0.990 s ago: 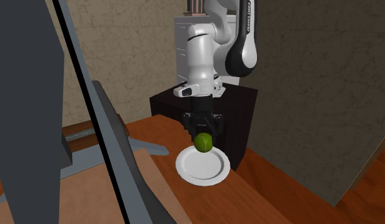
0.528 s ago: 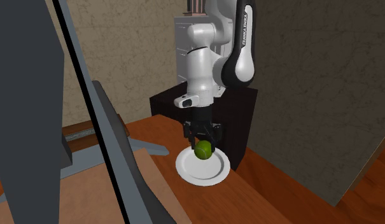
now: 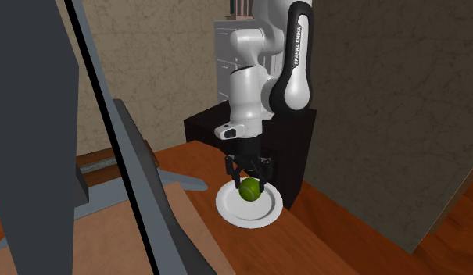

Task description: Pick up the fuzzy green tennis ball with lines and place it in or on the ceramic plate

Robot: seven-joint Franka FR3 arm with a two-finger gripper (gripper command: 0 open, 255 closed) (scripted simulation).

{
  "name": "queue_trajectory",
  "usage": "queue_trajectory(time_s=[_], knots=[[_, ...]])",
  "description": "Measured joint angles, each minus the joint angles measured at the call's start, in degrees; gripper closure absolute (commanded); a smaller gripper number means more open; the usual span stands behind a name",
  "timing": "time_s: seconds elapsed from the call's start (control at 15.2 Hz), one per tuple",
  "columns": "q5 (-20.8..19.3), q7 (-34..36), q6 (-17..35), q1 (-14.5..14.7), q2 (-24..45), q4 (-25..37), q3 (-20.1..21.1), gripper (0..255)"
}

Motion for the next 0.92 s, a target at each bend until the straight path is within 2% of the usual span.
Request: queue_trajectory(time_s=[0.13, 0.2, 0.59, 0.66, 0.86, 0.92], knots=[[0.05, -0.06, 0.00, -0.02, 0.02, 0.01, 0.01, 255], [0.05, -0.06, 0.00, -0.02, 0.02, 0.02, 0.01, 0], [0.07, -0.08, 0.00, -0.03, 0.02, 0.02, 0.01, 0], [-1.32, 1.07, -0.08, 0.33, -1.08, -0.87, -0.56, 0], [-10.39, 8.83, -0.38, 3.39, -7.59, -5.90, -4.45, 0], [-12.05, 10.36, -0.39, 4.10, -8.70, -6.74, -5.16, 0]])
